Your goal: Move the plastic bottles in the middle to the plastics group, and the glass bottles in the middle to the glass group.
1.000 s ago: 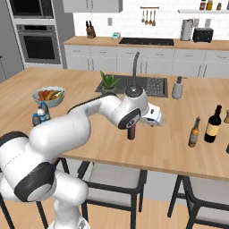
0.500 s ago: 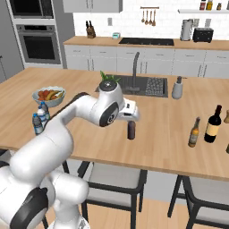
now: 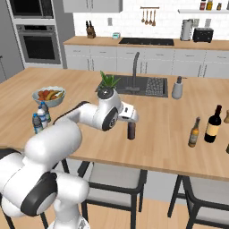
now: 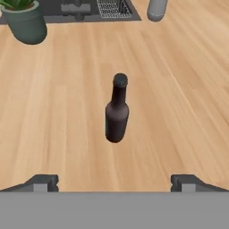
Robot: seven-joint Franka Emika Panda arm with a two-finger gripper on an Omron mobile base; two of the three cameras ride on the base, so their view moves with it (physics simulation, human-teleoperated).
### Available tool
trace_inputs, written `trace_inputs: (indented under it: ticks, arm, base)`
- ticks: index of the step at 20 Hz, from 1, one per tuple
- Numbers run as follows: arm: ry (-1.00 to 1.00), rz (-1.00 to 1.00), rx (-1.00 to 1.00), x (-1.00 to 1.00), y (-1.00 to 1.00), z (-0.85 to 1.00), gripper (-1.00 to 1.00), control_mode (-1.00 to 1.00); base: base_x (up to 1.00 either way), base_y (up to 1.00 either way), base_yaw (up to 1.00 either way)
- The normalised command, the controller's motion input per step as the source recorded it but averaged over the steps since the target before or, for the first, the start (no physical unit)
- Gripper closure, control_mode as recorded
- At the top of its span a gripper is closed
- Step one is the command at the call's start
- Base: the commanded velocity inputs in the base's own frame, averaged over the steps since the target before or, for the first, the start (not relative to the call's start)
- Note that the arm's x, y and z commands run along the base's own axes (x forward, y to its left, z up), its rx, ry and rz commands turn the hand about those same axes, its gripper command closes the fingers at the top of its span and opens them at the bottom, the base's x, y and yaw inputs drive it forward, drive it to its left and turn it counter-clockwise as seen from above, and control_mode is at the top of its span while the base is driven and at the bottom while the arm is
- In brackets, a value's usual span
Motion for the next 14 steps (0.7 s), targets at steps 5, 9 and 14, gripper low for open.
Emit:
trace_inputs:
  ticks: [5,9,14]
  arm:
    - [0.0,-0.08,0.07,0.17,0.0,-0.22,-1.0,-1.0]
    - [0.0,0.0,0.08,0.36,0.0,-0.26,-1.0,-1.0]
    - [0.06,0.0,0.01,0.26,-0.05,-0.01,-1.0,-1.0]
  base:
    - [0.0,0.0,0.0]
    - [0.0,0.0,0.0]
    - [0.0,0.0,0.0]
